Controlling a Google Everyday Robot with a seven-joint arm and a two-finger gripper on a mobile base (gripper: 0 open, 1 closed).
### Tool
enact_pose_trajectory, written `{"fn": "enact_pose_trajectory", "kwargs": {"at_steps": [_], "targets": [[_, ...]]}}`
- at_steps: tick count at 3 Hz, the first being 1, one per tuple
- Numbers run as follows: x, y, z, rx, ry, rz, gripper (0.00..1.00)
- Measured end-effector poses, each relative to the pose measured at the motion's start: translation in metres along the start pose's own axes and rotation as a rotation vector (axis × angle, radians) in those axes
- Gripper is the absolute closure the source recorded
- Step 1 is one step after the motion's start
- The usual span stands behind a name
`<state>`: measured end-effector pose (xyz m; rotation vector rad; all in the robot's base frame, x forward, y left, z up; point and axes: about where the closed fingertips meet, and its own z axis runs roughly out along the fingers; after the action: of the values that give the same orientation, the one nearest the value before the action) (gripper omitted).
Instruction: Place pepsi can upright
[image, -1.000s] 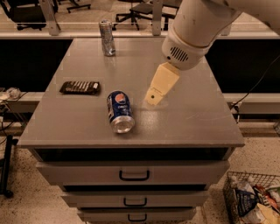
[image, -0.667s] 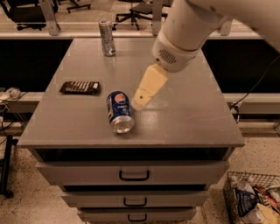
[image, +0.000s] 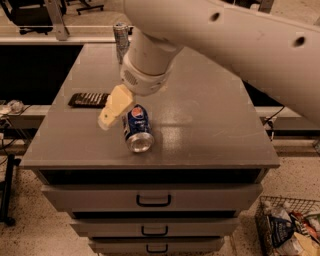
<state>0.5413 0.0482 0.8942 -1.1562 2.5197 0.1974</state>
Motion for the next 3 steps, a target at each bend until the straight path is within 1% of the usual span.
{"fn": "enact_pose_trajectory", "kwargs": {"at_steps": [1,2,3], "targets": [[-0.009,0.010,0.029,0.003,0.064,0.129,0.00],[-0.001,0.010,0.048,0.038,0.136,0.274,0.00],[0.015,0.005,0.053,0.096,0.185,0.434,0.00]]}}
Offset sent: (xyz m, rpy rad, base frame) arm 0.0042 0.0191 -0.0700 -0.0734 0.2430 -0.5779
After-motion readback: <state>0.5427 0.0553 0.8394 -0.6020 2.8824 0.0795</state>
